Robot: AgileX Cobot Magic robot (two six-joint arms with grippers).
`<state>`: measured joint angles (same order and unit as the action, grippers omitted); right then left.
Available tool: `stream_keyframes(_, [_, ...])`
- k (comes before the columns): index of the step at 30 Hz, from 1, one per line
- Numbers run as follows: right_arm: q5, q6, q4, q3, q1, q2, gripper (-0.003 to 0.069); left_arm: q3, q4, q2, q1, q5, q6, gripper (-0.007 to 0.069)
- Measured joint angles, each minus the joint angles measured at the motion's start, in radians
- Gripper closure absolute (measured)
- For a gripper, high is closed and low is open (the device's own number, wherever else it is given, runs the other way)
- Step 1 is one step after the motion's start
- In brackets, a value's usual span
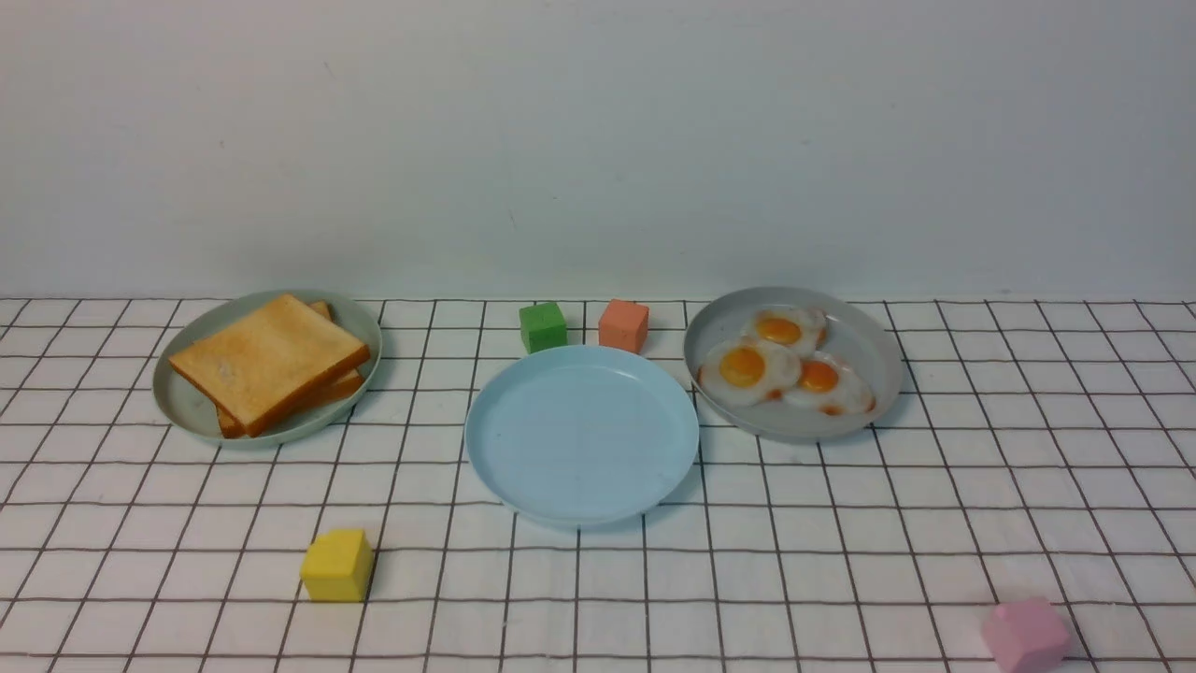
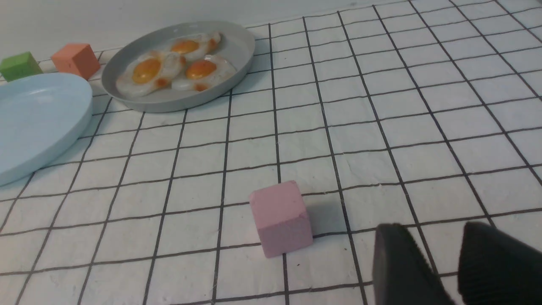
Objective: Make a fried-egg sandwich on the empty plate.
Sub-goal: Use the left arm to grab a slice of bread
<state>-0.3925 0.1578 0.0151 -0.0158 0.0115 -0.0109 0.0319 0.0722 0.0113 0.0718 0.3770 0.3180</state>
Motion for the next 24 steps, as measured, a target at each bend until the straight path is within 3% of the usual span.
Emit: stream_keyframes(24, [0.0, 0.0, 0.0, 0.0, 0.0, 0.0, 0.0418, 0.0, 0.0, 0.0, 0.0, 0.0, 0.0, 0.0512])
